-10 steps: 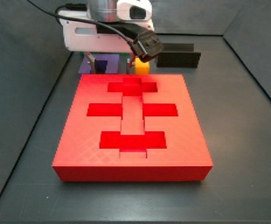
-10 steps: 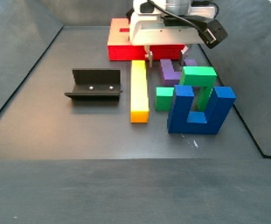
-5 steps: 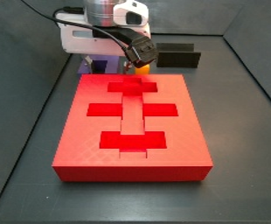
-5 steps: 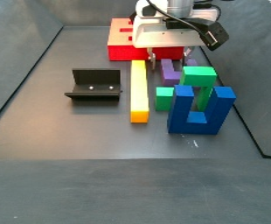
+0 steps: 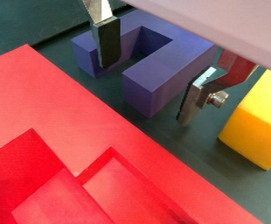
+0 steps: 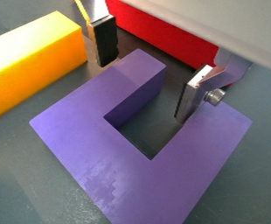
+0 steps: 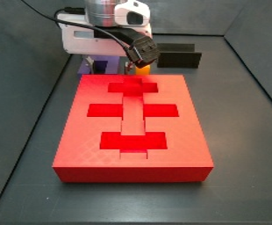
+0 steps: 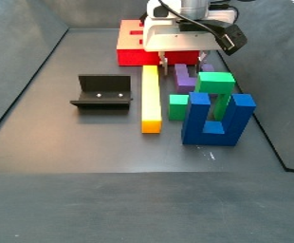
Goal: Pick up the purple object. Move up. Place the purple object on the fixture. Regrasp the purple object. Move to above the board. Insert the purple object.
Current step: Pick up the purple object.
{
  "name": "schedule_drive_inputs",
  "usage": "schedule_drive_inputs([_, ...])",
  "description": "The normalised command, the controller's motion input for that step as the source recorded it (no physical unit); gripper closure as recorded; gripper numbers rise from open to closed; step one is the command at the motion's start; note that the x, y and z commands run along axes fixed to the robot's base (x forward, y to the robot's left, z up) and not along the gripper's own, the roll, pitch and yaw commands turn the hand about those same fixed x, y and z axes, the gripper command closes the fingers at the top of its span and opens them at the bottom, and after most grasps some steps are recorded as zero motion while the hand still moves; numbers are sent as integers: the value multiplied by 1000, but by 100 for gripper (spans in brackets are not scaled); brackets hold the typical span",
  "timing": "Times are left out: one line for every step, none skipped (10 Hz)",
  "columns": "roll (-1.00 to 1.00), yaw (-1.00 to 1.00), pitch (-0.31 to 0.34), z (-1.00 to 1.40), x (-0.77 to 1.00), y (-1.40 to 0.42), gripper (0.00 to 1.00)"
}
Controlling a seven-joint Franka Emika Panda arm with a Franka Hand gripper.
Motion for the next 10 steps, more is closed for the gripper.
schedule_drive_inputs([0, 0, 0, 0, 0, 0, 0])
schedule_drive_inputs([0, 0, 0, 0, 0, 0, 100])
schedule_drive_inputs([0, 0, 0, 0, 0, 0, 100])
schedule_drive_inputs([0, 0, 0, 0, 0, 0, 100])
schedule_drive_inputs([0, 0, 0, 0, 0, 0, 100])
schedule_drive_inputs([0, 0, 0, 0, 0, 0, 100])
schedule_drive_inputs([0, 0, 0, 0, 0, 0, 100])
schedule_drive_inputs([0, 0, 0, 0, 0, 0, 100])
schedule_drive_inputs([0, 0, 0, 0, 0, 0, 100])
schedule_drive_inputs([0, 0, 0, 0, 0, 0, 100])
